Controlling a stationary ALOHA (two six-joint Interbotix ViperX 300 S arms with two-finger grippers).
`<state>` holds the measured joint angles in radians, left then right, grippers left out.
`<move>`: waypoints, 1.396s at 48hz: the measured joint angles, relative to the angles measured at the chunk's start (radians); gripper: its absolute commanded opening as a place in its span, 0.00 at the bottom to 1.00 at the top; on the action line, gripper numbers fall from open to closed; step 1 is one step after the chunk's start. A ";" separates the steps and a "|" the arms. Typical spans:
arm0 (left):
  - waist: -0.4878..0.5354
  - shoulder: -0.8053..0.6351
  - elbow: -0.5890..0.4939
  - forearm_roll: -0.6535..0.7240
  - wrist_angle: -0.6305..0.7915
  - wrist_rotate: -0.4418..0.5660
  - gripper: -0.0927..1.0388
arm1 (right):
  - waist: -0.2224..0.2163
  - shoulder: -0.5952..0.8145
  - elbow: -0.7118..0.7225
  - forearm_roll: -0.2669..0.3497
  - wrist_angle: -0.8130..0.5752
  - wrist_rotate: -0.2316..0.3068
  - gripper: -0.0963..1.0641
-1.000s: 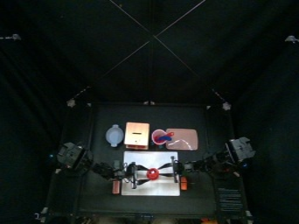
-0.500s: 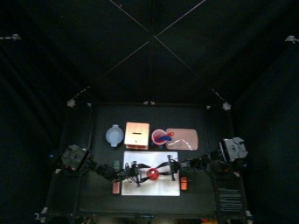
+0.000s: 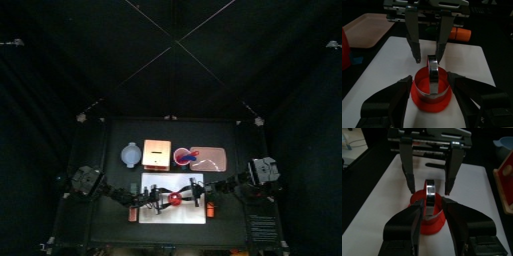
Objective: Get the cutter from the drawer then cut the dough then place the extra dough in the bowl
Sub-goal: Cut the dough
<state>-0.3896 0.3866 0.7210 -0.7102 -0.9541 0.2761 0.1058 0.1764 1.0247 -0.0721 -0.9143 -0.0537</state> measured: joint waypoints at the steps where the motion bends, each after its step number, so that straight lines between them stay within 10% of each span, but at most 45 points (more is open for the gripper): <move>1: 0.000 0.000 0.000 0.000 0.000 0.000 0.89 | 0.000 0.000 0.000 0.000 0.000 0.000 0.72; 45: -0.003 -0.011 -0.003 -0.021 0.015 0.029 0.73 | 0.066 -0.015 -0.052 0.084 0.126 -0.014 0.69; 67: -0.015 -0.011 -0.003 -0.020 0.089 0.044 0.59 | 0.060 -0.020 -0.060 0.083 0.160 -0.012 0.51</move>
<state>-0.4050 0.3758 0.7179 -0.7302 -0.8652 0.3206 0.1657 0.1565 0.9649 0.0107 -0.7547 -0.0660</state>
